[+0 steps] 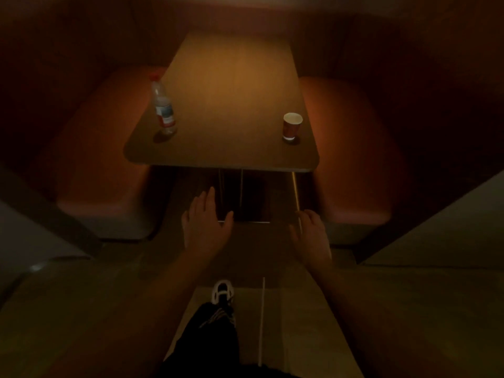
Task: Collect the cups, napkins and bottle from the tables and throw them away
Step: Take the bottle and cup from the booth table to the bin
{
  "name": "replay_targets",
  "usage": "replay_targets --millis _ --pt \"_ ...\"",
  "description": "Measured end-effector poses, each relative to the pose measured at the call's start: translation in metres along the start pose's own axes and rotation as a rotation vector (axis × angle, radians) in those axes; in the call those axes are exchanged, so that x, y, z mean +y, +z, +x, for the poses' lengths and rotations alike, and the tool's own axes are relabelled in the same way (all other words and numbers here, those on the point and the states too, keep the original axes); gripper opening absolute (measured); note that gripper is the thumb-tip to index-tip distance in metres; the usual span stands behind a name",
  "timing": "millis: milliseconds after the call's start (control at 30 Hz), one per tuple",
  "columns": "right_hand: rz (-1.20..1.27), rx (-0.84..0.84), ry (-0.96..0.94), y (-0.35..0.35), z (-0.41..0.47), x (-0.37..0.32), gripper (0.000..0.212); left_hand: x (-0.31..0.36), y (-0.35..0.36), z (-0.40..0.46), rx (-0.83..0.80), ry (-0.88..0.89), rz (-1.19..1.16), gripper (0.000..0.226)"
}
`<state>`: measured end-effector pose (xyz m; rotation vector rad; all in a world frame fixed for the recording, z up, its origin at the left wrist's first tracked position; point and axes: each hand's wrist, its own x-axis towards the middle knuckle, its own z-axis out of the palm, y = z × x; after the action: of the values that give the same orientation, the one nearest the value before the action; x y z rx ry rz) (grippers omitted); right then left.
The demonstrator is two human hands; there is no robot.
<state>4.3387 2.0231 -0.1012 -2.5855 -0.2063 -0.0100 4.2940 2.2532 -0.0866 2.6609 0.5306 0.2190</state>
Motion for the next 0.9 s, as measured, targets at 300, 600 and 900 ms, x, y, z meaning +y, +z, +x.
replay_targets --millis 300,600,900 --pt "-0.05 0.025 0.054 0.024 0.221 0.021 0.039 0.04 0.079 0.227 -0.08 0.037 -0.003 0.073" --pt "-0.026 0.065 0.108 0.025 0.387 0.028 0.079 0.097 0.113 0.379 -0.095 0.076 -0.013 0.078" --pt "0.023 -0.14 0.134 0.049 0.481 0.037 0.112 0.074 0.119 0.4 -0.098 -0.096 -0.079 0.098"
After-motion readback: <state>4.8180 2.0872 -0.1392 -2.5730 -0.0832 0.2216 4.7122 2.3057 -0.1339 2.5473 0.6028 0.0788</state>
